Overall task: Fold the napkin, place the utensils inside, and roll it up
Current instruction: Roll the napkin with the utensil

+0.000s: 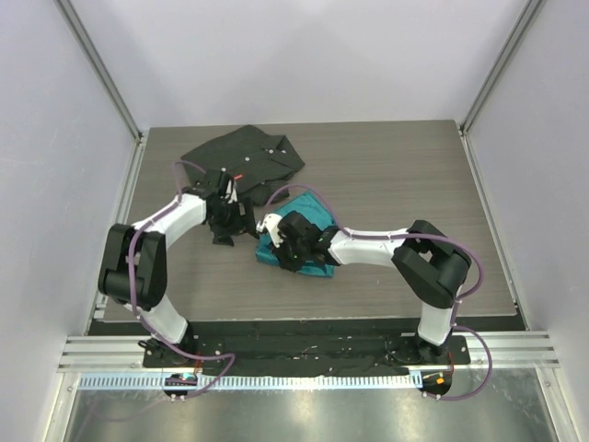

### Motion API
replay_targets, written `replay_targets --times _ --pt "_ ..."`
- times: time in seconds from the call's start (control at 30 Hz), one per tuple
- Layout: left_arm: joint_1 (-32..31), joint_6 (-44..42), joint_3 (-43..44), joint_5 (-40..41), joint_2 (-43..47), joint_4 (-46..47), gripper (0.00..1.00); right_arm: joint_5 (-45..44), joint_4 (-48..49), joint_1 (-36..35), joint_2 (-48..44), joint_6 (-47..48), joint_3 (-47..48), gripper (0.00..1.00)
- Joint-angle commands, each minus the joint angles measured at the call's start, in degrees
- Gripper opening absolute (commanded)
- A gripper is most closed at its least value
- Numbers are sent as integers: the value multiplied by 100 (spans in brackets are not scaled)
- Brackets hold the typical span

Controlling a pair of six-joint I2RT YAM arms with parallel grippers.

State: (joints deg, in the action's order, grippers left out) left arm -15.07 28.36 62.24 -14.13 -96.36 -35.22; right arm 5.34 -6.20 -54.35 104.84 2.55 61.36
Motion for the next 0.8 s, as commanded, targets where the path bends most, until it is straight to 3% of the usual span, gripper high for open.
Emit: replay_targets --times 0.0,0.17,0.43,0.77 --pt "30 449 -580 192 738 857 85 1020 -698 274 -16 -465 86 8" --pt "22 1118 -1581 -606 1251 2306 85 2188 -1076 688 221 -711 473 8" --pt "-66 1470 -1873 -1197 778 3117 83 3130 -1480 1136 889 -1072 1079 8" --pt "-198 1638 -1926 -1004 364 3101 58 3649 -1534 1506 1434 -1371 1378 6"
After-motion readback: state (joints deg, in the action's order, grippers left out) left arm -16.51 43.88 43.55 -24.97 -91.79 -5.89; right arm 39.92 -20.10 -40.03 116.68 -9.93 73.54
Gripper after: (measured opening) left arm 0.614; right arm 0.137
